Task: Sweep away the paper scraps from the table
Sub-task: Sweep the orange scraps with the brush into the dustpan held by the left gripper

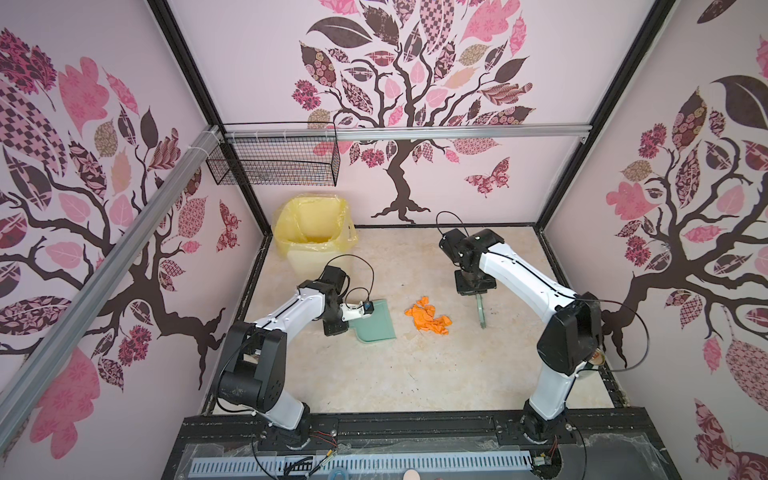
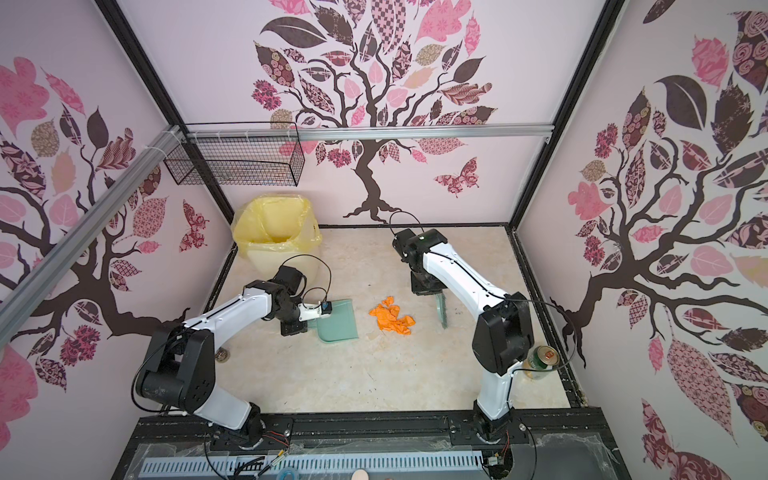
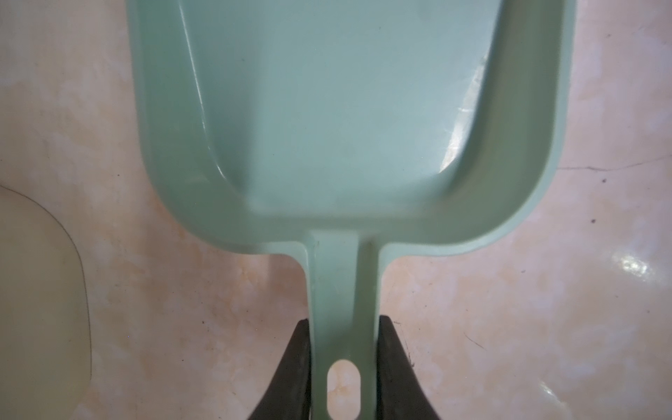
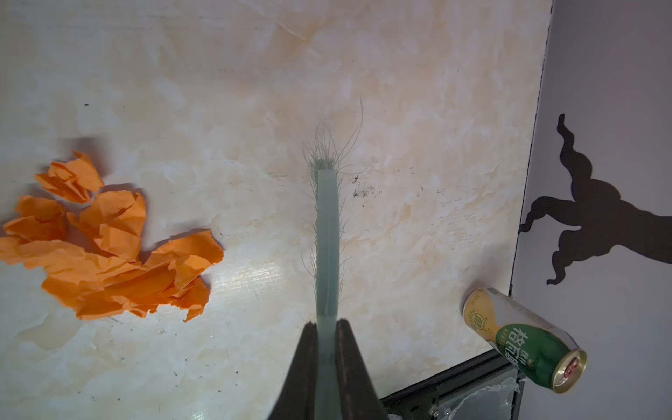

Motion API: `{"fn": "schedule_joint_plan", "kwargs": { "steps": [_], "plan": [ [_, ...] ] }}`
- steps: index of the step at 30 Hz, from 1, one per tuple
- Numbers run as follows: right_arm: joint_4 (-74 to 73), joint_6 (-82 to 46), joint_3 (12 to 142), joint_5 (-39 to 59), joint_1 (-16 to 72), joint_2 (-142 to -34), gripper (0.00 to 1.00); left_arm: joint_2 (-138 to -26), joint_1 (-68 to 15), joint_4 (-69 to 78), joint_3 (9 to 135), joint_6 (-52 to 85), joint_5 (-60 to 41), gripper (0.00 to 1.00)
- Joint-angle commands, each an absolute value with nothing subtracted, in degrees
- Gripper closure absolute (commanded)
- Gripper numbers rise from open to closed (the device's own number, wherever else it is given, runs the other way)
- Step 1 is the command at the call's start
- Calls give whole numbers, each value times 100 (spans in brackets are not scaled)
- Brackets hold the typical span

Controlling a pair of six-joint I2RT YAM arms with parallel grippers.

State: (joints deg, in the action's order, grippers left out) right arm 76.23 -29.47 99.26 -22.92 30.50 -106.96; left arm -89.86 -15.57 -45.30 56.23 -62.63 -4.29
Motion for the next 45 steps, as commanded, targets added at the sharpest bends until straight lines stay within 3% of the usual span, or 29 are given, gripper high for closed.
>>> {"fn": "schedule_joint_plan", "kwargs": {
  "steps": [1, 14, 27, 45],
  "plan": [
    [7933, -3338, 10276, -2505, 3322, -11055, 100, -9084, -1658, -4429, 5840, -6095, -468, 100],
    [7734, -3603, 10601, -2019, 4032, -11393, 100, -9304, -2215, -4193, 5851, -5736, -460, 100],
    [7875, -3581, 11787, -1773, 4667, -12081, 100, -9524, -2487, -4166, 6021, -5564, -436, 100],
    [7716, -3467, 12691, -931, 4966, -11753, 100, -9638, -2600, -4262, 6129, -5597, -101, 100]
  ]
}}
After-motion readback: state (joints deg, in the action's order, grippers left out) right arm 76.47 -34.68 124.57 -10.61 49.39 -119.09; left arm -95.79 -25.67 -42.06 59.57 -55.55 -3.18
